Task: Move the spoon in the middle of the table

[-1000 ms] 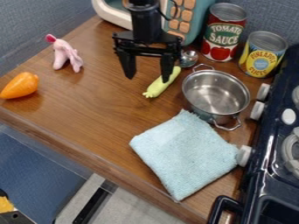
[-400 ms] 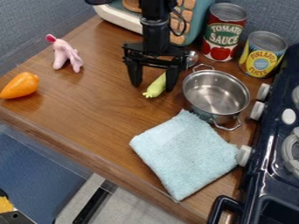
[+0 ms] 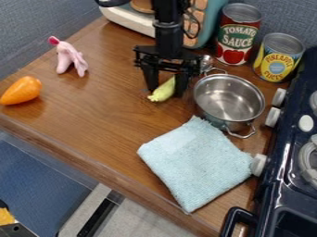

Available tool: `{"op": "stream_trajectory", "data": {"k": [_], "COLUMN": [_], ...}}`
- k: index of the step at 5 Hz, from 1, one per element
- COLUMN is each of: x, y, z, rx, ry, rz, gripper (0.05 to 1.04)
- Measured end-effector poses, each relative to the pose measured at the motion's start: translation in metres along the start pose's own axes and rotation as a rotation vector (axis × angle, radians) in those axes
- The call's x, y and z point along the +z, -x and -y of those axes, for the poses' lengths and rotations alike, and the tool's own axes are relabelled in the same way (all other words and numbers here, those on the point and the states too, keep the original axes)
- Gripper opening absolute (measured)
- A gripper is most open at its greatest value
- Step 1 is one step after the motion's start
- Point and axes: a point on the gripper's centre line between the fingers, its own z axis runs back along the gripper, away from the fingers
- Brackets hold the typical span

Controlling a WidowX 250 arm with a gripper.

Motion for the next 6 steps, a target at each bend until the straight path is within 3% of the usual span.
{"op": "stream_trajectory", "data": {"k": [1, 3, 6], "x": [-0.001, 0.000, 0.032], "y": [0.000, 0.006, 0.022], "z": [0.001, -0.004, -0.037], "rx": [-0.007, 0.018, 0.171], "ry": [-0.007, 0.003, 0.026], "rz": [0.001, 0.009, 0.083], "gripper": [0.456, 0.412, 0.398]}}
